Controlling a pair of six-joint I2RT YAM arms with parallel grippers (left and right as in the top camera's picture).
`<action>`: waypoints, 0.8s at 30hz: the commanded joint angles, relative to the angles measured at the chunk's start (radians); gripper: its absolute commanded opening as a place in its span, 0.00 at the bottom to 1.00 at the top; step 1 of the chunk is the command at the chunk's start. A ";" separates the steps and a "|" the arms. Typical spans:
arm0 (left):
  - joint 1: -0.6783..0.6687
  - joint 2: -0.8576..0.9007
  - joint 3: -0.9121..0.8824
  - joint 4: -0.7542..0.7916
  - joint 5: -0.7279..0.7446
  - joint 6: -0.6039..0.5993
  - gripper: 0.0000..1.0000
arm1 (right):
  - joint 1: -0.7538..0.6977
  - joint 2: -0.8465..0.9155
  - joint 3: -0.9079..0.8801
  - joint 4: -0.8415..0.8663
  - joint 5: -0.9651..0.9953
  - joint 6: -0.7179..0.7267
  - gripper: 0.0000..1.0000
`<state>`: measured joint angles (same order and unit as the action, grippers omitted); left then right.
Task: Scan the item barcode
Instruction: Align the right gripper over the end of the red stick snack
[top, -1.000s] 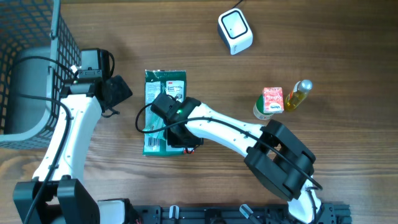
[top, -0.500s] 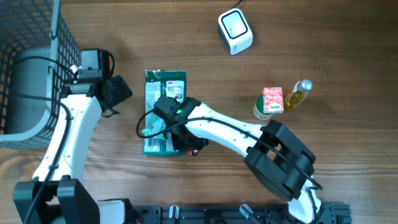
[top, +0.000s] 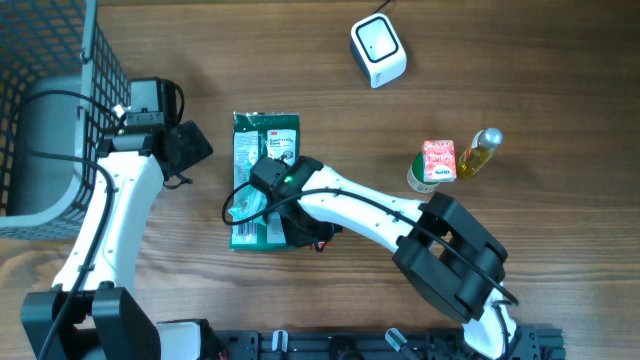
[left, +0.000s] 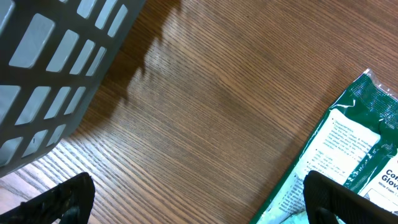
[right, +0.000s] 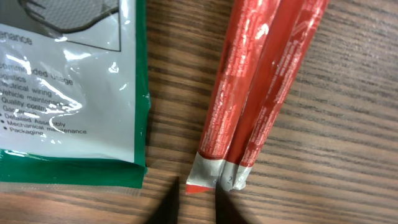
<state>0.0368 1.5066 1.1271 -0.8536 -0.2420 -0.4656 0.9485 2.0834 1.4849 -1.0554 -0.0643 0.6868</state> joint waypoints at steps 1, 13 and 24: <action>0.003 0.008 0.005 0.000 -0.002 -0.010 1.00 | -0.016 0.006 0.010 -0.005 -0.021 -0.005 0.04; 0.004 0.007 0.005 0.000 -0.002 -0.010 1.00 | -0.079 -0.080 -0.066 0.009 -0.037 0.078 0.30; 0.004 0.008 0.005 0.000 -0.002 -0.010 1.00 | -0.079 -0.080 -0.152 0.125 -0.109 0.109 0.29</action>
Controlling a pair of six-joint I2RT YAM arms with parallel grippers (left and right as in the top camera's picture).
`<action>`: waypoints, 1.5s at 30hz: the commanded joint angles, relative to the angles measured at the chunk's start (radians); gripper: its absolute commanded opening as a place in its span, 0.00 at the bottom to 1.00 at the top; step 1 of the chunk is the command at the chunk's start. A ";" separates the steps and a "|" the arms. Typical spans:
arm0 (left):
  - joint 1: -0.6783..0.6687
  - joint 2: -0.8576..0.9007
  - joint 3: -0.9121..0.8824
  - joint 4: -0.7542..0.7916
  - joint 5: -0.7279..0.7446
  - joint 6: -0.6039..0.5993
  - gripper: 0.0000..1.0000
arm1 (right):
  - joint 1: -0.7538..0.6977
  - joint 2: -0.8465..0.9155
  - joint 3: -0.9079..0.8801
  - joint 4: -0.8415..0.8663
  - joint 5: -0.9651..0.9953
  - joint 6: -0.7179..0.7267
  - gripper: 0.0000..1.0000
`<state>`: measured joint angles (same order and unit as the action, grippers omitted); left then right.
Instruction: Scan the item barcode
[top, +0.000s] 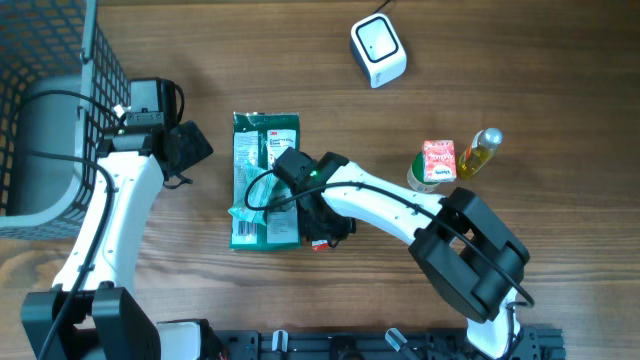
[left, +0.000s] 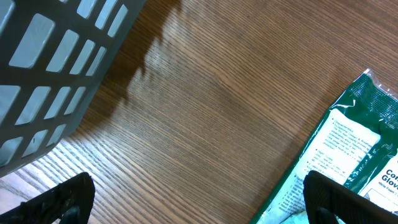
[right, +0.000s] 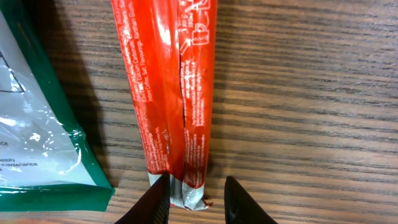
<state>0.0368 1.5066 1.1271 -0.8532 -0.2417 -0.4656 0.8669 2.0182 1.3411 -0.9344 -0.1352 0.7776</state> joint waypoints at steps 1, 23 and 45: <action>0.004 0.007 0.005 0.000 -0.002 -0.010 1.00 | 0.002 -0.015 -0.008 0.004 -0.038 0.019 0.29; 0.004 0.007 0.005 0.000 -0.002 -0.010 1.00 | -0.055 -0.016 -0.007 0.013 -0.122 0.075 0.29; 0.004 0.007 0.005 0.000 -0.002 -0.010 1.00 | -0.012 -0.015 -0.008 0.006 -0.046 0.165 0.28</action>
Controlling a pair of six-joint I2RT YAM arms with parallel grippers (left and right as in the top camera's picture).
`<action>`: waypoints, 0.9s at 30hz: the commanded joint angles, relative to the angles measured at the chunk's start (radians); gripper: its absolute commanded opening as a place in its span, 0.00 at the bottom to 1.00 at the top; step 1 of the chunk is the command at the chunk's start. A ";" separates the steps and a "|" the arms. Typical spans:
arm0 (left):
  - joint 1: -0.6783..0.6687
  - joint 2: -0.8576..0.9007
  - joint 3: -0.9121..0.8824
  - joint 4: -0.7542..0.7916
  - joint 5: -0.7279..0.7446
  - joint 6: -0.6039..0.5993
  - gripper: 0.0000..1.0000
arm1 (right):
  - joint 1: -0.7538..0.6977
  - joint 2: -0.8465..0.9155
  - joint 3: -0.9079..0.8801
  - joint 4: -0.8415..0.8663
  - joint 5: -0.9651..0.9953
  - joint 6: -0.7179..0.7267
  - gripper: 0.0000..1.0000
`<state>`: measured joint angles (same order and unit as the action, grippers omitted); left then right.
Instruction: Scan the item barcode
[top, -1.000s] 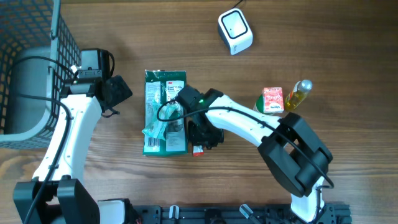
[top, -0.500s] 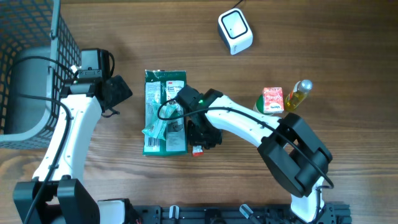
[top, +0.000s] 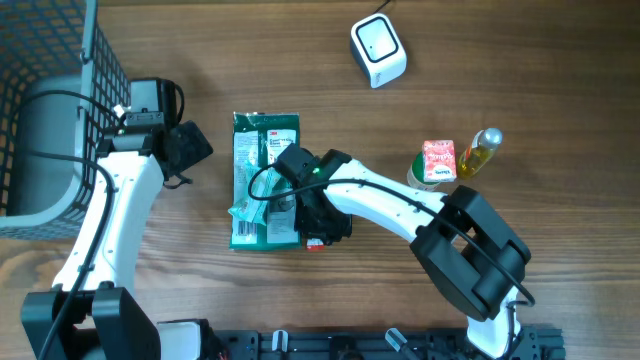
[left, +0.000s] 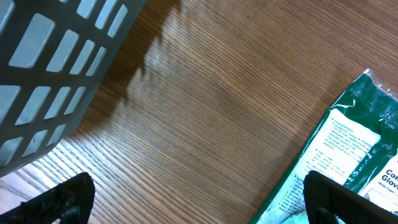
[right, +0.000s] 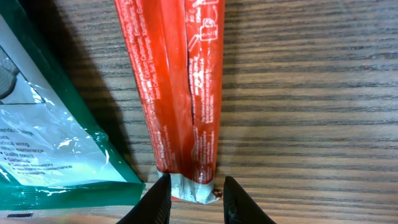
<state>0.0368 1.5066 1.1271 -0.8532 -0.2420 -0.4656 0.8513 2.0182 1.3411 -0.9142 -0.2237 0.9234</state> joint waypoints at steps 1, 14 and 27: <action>0.004 0.008 0.005 0.000 -0.002 -0.010 1.00 | 0.003 -0.015 -0.008 -0.021 0.049 0.018 0.28; 0.004 0.008 0.005 0.000 -0.002 -0.010 1.00 | -0.060 -0.016 -0.008 -0.065 -0.046 -0.159 0.29; 0.004 0.007 0.005 0.000 -0.002 -0.010 1.00 | -0.052 -0.066 -0.001 -0.074 -0.039 -0.165 0.20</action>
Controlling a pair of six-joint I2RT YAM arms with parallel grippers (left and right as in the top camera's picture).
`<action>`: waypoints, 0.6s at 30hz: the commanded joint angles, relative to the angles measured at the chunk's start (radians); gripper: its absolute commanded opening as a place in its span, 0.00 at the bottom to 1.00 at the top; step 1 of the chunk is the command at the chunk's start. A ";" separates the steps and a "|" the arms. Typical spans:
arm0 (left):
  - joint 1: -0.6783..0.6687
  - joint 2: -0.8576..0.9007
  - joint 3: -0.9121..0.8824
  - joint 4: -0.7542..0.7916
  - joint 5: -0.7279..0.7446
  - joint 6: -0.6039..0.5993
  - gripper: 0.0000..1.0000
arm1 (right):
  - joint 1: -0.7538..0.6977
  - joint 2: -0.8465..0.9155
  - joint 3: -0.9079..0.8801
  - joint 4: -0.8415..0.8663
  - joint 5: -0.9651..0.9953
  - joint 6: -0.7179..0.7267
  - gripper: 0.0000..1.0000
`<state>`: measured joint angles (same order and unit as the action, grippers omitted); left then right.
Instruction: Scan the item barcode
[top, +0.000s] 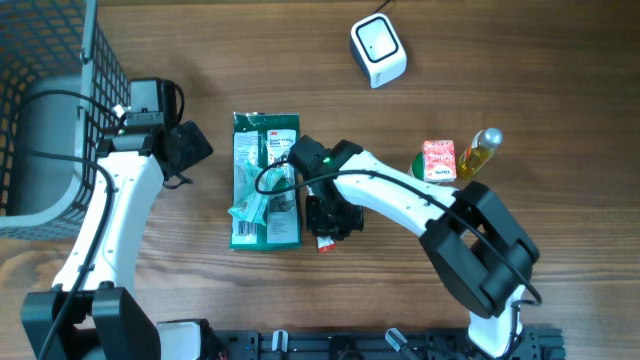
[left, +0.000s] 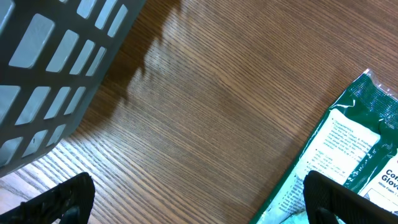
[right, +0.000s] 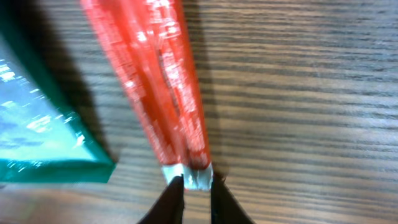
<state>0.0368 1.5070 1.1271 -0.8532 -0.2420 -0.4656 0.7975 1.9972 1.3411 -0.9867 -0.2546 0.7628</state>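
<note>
A long red packet (right: 155, 81) with a silver end lies on the wooden table beside a green glove package (top: 265, 180). In the right wrist view my right gripper (right: 194, 186) has its two dark fingertips pinched close on the packet's silver end. Overhead, only a red tip (top: 324, 244) of the packet shows under that gripper. The white barcode scanner (top: 378, 50) sits at the far side of the table. My left gripper (left: 199, 205) hangs open over bare wood, left of the green package (left: 348, 155).
A grey wire basket (top: 50, 100) fills the far left corner. At the right stand a pink carton (top: 438, 160), a small yellow bottle (top: 482, 150) and a green-capped jar (top: 420, 178). Bare wood lies between the packet and the scanner.
The right gripper's fingers stood apart on either side of the packet's silver end; now they are drawn in on it. The packet lies more slanted in the wrist view. The left arm is unchanged.
The right gripper was first shut low over the green package's corner, beside the red packet's end. Then it stood open astride the packet's silver end, stayed there, and now pinches that end. The left arm kept still throughout.
</note>
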 joint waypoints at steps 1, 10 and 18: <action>0.004 0.007 0.005 0.000 -0.002 -0.010 1.00 | 0.003 -0.041 -0.008 0.003 -0.008 -0.003 0.27; 0.004 0.007 0.005 0.000 -0.002 -0.010 1.00 | 0.053 -0.039 -0.028 0.029 0.034 0.007 0.32; 0.004 0.007 0.005 0.000 -0.002 -0.010 1.00 | 0.052 -0.039 -0.028 0.014 0.083 0.025 0.35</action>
<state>0.0368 1.5070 1.1271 -0.8532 -0.2420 -0.4656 0.8501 1.9747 1.3224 -0.9703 -0.2043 0.7696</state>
